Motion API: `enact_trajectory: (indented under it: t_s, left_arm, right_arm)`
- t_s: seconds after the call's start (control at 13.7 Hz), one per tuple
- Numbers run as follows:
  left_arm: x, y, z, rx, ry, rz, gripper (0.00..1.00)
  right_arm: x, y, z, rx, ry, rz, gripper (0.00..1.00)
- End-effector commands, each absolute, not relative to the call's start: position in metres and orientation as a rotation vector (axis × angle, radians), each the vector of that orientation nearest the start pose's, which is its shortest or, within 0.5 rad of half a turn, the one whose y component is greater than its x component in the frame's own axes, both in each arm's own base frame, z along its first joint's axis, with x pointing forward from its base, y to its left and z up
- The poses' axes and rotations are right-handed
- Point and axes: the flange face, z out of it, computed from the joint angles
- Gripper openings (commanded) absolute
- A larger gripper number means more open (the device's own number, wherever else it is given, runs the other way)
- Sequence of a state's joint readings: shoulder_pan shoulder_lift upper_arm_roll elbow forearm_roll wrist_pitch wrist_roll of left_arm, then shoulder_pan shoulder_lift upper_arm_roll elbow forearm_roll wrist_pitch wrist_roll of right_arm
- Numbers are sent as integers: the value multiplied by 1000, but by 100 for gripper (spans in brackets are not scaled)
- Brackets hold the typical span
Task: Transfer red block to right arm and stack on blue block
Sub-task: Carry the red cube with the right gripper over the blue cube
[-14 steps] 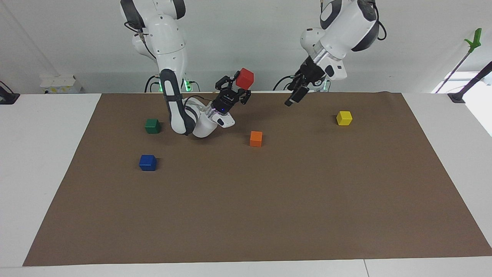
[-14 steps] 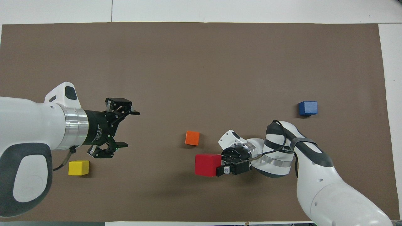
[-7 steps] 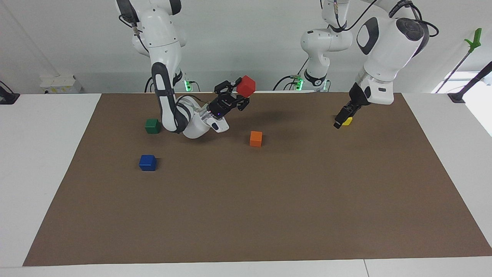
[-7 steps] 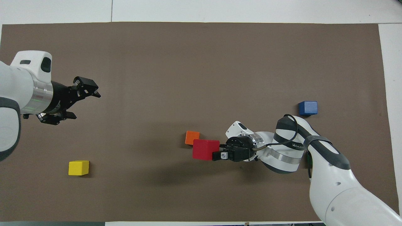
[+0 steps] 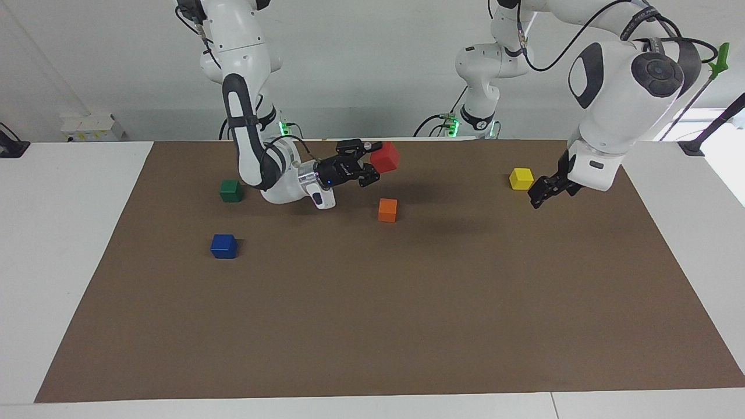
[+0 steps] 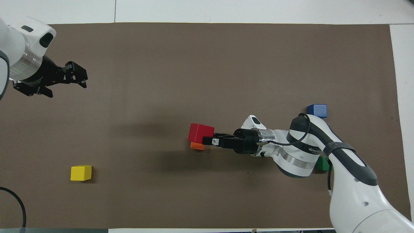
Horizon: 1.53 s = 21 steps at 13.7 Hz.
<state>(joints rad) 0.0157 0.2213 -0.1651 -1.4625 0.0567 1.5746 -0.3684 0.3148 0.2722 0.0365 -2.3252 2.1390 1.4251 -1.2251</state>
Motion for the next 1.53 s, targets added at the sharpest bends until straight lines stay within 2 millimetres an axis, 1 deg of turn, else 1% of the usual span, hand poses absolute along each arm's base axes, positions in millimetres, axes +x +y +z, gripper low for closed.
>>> enact_trajectory:
  t_s: [0.0, 0.07, 0.15, 0.22, 0.29, 0.36, 0.44, 0.58, 0.66, 0.8, 0.95, 1.09, 1.17, 1.31, 1.46]
  left_arm:
    - [600, -76, 561, -3046, -283, 179, 100]
    - [581, -71, 557, -3040, -296, 205, 100]
    - [567, -67, 550, -3049, -258, 194, 100]
    - [562, -68, 545, -3062, -193, 160, 100]
    - [555, -68, 545, -3059, -180, 162, 100]
    - [543, -69, 537, -3053, -174, 172, 100]
    - [537, -71, 531, -3057, -170, 145, 100]
    - [535, -74, 527, -3085, -179, 141, 100]
    - [534, -73, 528, -3093, -187, 142, 100]
    - [534, -76, 527, -3097, -180, 130, 100]
    - [538, -79, 527, -3102, -165, 102, 100]
    - [533, -96, 541, -3106, -130, 68, 100]
    - [532, -98, 541, -3104, -128, 79, 100]
    - [532, -94, 542, -3105, -140, 73, 100]
    - [532, -94, 541, -3118, -145, 83, 100]
  right_arm:
    - [475, 283, 309, -1240, -19, -228, 0]
    - [477, 284, 307, -1277, -9, -236, 0]
    - [479, 281, 305, -1318, 3, -252, 0]
    - [479, 280, 306, -1350, -6, -258, 0]
    - [480, 277, 308, -1387, -10, -268, 0]
    - [482, 273, 314, -1428, -6, -278, 0]
    - [483, 269, 321, -1477, 6, -276, 0]
    - [487, 262, 345, -1567, 14, -274, 0]
    - [489, 262, 354, -1599, 13, -273, 0]
    - [491, 254, 367, -1693, 12, -285, 0]
    - [490, 244, 376, -1786, -41, -297, 0]
    - [489, 233, 382, -1874, -75, -323, 0]
    - [490, 229, 387, -1929, -97, -326, 0]
    - [491, 220, 395, -2020, -141, -288, 0]
    - [496, 199, 403, -2122, -183, -268, 0]
